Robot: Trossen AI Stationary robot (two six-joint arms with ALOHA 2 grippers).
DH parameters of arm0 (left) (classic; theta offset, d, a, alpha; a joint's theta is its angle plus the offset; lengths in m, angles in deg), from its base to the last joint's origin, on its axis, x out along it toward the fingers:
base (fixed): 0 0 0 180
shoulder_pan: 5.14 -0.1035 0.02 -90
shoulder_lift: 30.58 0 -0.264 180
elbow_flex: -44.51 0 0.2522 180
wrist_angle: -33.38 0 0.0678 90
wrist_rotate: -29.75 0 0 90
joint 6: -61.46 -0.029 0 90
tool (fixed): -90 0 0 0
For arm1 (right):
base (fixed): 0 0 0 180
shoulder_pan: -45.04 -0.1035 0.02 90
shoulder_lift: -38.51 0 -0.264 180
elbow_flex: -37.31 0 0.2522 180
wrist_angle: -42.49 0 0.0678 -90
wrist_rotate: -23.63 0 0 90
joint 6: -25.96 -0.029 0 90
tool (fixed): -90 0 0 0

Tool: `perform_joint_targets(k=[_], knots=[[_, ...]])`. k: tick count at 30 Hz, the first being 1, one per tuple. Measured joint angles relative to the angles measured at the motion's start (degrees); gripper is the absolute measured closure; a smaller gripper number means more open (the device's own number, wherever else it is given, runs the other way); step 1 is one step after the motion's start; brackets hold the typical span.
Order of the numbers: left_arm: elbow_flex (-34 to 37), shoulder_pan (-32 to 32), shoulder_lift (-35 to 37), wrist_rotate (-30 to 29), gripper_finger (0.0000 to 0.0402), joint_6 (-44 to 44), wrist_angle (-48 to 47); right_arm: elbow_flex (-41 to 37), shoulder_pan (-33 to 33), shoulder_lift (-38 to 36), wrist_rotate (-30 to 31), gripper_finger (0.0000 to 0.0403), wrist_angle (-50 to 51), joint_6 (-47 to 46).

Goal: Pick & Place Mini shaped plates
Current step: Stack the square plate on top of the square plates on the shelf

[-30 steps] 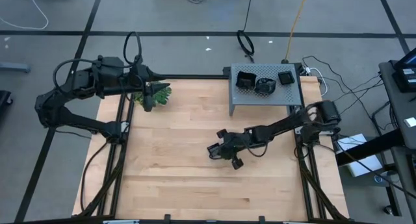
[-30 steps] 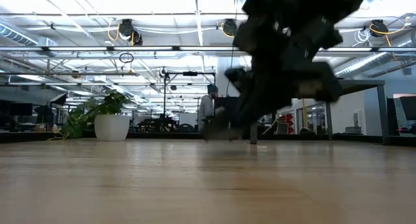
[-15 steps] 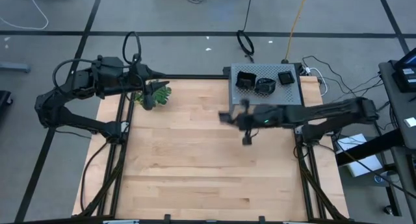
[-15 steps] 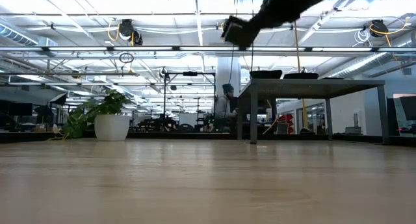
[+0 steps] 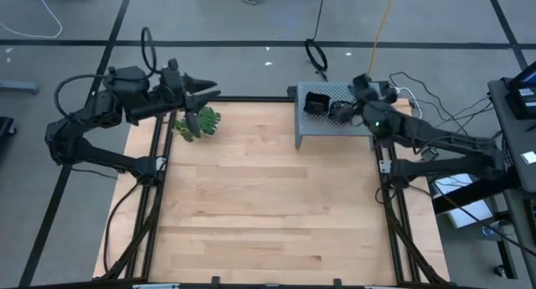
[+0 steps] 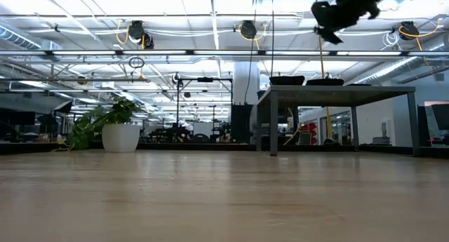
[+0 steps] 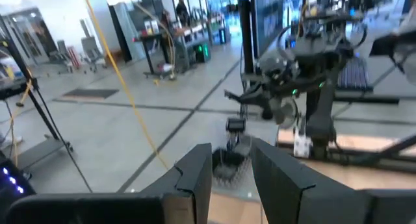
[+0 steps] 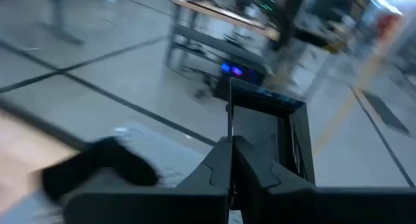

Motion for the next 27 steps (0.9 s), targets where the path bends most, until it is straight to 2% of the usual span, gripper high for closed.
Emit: perform_joint_targets(k=[2, 4, 11, 15, 18, 27], knots=[[-0.02, 0.00, 0.00, -0.02, 0.0291, 0.08, 1.63, 0.00, 3.97, -1.27, -1.01, 0.0402, 2.87, -2.47], [-0.02, 0.01, 0.00, 0.00, 0.0291, 0.79, 2.58, 0.02, 8.40, -2.12, -4.66, 0.0402, 5.99, -3.42], [-0.07, -0.01, -0.59, 0.02, 0.0291, 4.28, 4.31, 0.02, 24.30, -1.33, -25.50, 0.0402, 15.20, -9.03], [-0.07, 0.00, -1.61, 0.04, 0.0291, 4.80, 4.19, 0.02, 29.98, 0.32, -32.77, 0.0403, 17.61, -9.18], [-0.07, 0.01, -2.90, 0.04, 0.0291, 4.97, 4.22, 0.02, 32.04, 1.77, -34.60, 0.0403, 18.14, -9.11], [-0.07, 0.01, -7.00, 0.02, 0.0291, 4.31, 4.15, 0.02, 34.05, 4.20, -34.46, 0.0401, 18.23, -5.09]])
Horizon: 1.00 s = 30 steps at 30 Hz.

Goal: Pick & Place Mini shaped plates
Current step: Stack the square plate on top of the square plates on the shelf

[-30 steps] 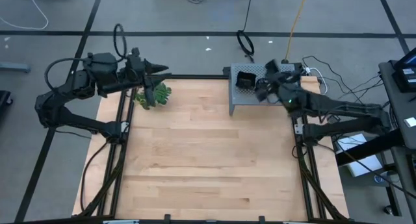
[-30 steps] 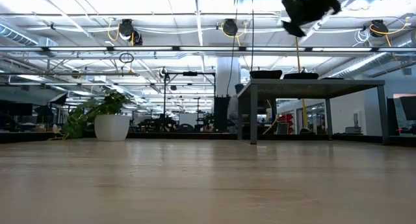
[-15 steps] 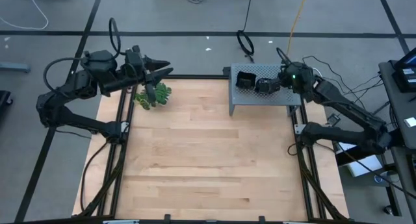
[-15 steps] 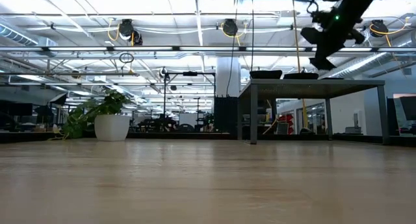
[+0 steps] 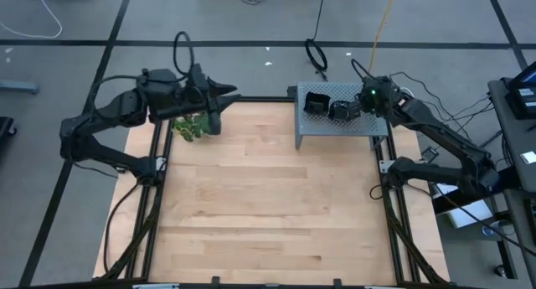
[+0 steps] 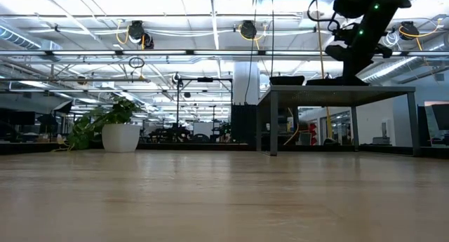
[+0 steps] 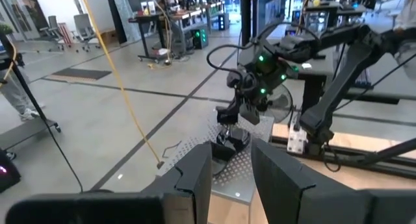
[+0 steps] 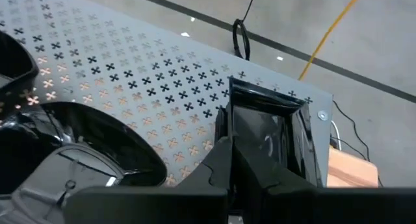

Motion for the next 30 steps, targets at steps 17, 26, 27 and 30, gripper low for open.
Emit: perform_joint_targets(k=[17, 26, 27, 30], knots=[[0.04, -0.02, -0.67, 0.00, 0.0291, -0.02, 0.39, 0.00, -0.07, -0.69, -0.13, 0.0399, -0.61, 1.50], [0.04, -0.02, -0.72, 0.00, 0.0291, -0.05, 0.25, 0.00, -0.07, -1.93, -0.01, 0.0399, 0.78, 5.12], [0.04, -0.02, -0.72, 0.00, 0.0291, -0.05, 0.27, 0.00, -0.09, -1.79, 0.00, 0.0399, 1.65, 5.12], [0.04, -0.02, -0.70, 0.00, 0.0291, -0.07, 0.26, 0.00, -0.09, -1.59, 0.08, 0.0399, 3.77, 5.14]])
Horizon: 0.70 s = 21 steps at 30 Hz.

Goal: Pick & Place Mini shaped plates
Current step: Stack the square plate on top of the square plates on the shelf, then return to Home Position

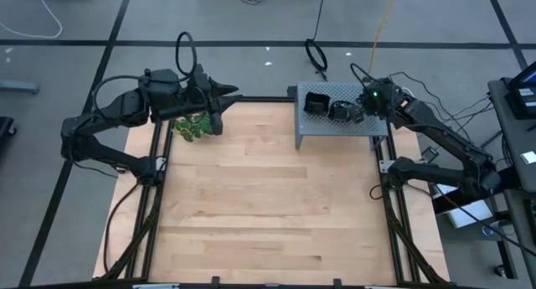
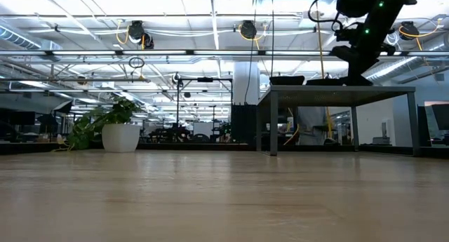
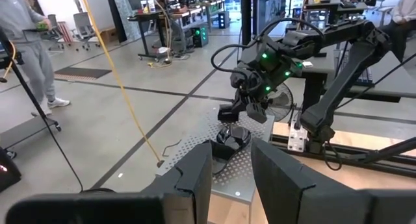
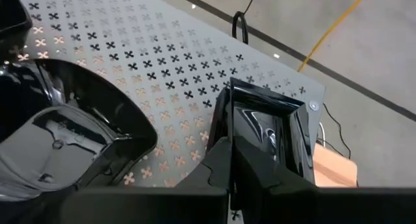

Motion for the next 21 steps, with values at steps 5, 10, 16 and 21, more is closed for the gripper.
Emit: perform_joint_targets(k=[5, 10, 16, 21], knots=[[0.00, 0.02, -0.01, 0.00, 0.0291, -0.01, 0.01, 0.00, 0.00, -0.04, 0.00, 0.0397, -0.78, 0.00], [0.00, 0.00, 0.00, 0.00, 0.0291, 0.00, -0.01, 0.00, 0.00, -0.04, -0.02, 0.0366, -2.63, 0.42], [0.00, 0.00, -0.01, -0.01, 0.0291, 0.00, -0.03, 0.00, 0.00, -0.31, -0.20, 0.0295, -3.54, 1.97], [0.04, 0.02, 1.09, -3.12, 0.0291, -0.12, -0.19, 0.00, -0.03, -2.85, -2.46, 0.0254, -4.69, 4.25]])
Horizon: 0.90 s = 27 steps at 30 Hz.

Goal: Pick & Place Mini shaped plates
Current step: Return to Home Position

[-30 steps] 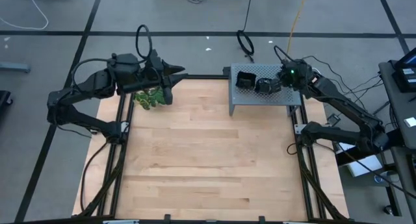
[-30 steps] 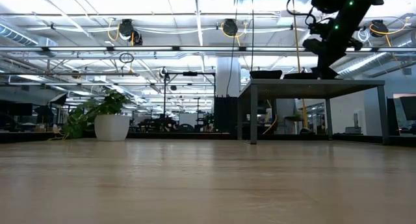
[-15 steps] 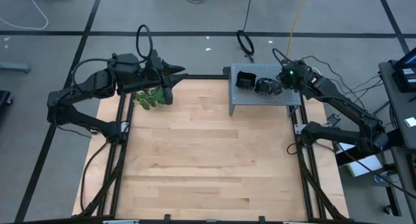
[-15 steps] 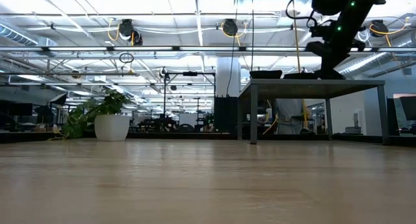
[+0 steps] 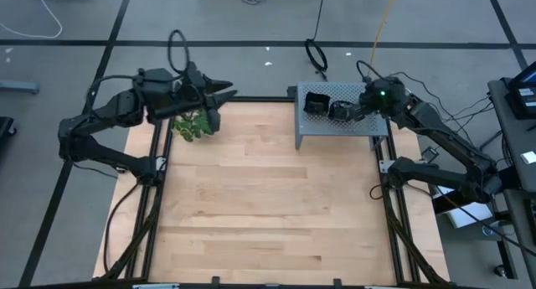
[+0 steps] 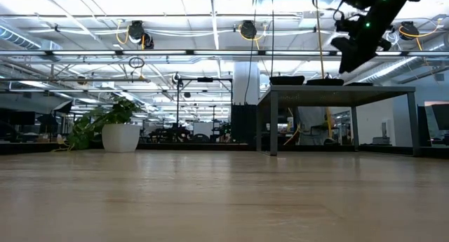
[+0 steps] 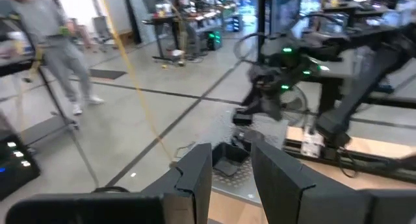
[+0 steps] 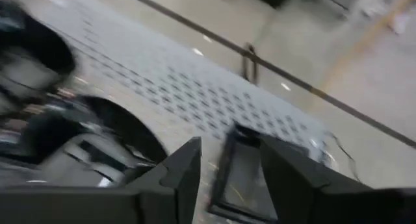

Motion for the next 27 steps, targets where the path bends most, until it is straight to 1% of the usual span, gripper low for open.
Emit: perform_joint_targets(k=[3, 6, 9, 16, 19, 22, 27], knots=[[0.00, -0.02, 2.25, -1.98, 0.0291, -0.85, -0.12, 0.00, -0.02, -2.89, -6.82, 0.0248, -3.68, 1.04], [0.00, -0.02, 5.07, -2.60, 0.0291, -1.26, -0.92, 0.00, -0.02, -6.41, -13.71, 0.0252, -7.95, 1.13], [0.00, 0.04, 8.50, -2.61, 0.0291, -0.63, -3.53, 0.00, -0.02, -10.63, -17.09, 0.0258, -9.69, 1.80], [0.00, 0.09, 16.48, -2.43, 0.0291, 3.45, -11.98, 0.00, -0.02, -20.92, -17.00, 0.0263, -8.96, 1.64], [0.00, 0.09, 18.77, -2.43, 0.0291, 3.23, -15.69, 0.07, 0.00, -24.78, -17.04, 0.0265, -8.81, -0.83], [0.00, 0.09, 21.24, -2.79, 0.0291, 2.97, -19.14, -0.18, 0.00, -28.04, -16.91, 0.0267, -5.97, -3.62], [-0.02, 0.09, 24.72, -3.41, 0.0291, 3.64, -23.65, -4.16, 0.00, -33.90, -16.82, 0.0268, -5.21, -5.88]])
